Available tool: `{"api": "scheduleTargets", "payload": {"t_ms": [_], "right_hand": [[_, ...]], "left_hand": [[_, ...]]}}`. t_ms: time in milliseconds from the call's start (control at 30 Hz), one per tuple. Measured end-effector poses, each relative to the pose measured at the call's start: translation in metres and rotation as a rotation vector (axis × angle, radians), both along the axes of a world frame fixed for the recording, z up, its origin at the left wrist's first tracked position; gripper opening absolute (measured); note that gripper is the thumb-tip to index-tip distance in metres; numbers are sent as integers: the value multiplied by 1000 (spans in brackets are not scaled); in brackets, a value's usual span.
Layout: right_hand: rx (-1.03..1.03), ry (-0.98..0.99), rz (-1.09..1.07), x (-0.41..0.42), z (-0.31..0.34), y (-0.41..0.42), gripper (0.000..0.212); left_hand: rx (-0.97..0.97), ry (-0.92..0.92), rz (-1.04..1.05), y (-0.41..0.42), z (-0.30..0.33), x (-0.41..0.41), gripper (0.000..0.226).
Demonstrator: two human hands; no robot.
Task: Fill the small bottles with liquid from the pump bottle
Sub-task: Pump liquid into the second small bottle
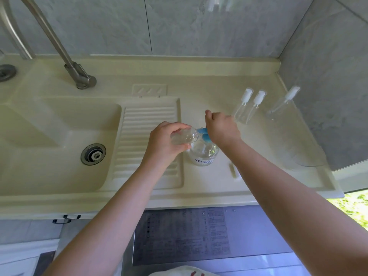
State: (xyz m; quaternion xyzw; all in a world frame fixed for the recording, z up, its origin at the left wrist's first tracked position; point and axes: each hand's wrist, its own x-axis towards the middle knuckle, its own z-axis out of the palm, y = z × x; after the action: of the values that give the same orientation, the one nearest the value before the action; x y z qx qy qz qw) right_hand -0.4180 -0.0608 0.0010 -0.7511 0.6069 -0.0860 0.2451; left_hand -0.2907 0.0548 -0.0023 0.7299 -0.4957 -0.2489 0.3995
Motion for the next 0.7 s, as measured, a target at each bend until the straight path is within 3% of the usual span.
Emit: {"api": "scheduleTargets", "payload": {"t_ms": [133, 267, 367, 633, 700], "right_hand": [[-31, -10, 30, -2, 4, 4, 48], [163, -106, -60, -4, 6, -9, 61], [197, -90, -43, -4, 8, -10, 57], [-27, 34, 28, -2, -6, -6, 35], [-38, 23, 18, -4, -4, -6, 41]], "left_hand": [[-3, -11, -5, 0, 0, 0, 52], [-27, -17, -6, 1, 4, 0, 52], [-38, -11, -8, 1, 4, 1, 52], [-20, -35, -11, -2, 0, 1, 53], [-20, -24, -9, -1, 0, 0, 53]]}}
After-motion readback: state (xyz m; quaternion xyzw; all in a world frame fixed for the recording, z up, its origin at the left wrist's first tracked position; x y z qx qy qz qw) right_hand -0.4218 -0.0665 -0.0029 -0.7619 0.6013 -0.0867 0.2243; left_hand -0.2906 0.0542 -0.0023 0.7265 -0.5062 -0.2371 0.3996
